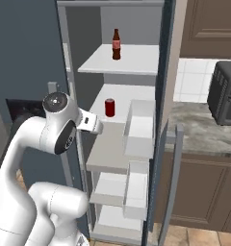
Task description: Open the fridge, grab two sodas, and place both sodas inside the bowl with ice on the dining counter.
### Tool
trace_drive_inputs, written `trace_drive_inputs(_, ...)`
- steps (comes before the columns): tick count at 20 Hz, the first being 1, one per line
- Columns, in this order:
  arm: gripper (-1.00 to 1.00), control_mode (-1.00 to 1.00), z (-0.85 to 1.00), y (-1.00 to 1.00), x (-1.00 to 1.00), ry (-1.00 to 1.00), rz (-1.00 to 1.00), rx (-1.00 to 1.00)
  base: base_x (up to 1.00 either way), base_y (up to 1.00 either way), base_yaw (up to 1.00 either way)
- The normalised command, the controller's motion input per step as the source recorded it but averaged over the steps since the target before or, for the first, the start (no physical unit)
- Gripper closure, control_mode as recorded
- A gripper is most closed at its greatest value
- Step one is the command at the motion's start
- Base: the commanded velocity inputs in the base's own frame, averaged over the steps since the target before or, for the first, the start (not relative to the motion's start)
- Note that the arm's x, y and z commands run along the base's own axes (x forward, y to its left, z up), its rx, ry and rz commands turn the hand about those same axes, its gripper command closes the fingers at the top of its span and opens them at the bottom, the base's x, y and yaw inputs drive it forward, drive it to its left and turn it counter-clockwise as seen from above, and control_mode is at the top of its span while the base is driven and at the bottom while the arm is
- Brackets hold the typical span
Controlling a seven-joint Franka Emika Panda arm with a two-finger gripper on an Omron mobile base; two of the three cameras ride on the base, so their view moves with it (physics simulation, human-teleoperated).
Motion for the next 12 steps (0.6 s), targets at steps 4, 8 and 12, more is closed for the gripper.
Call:
trace_drive_inputs(4,-1.00,1.00,0.00,0.00,0.00,0.00,0.00,0.00,0.45,0.00,-0.15)
trace_drive_inputs(8,-1.00,1.00,0.00,0.00,0.00,0.00,0.00,0.00,0.56,0.02,-0.21)
trace_drive_inputs(12,-1.00,1.00,0.00,0.00,0.00,0.00,0.00,0.00,0.38,0.02,-0.14)
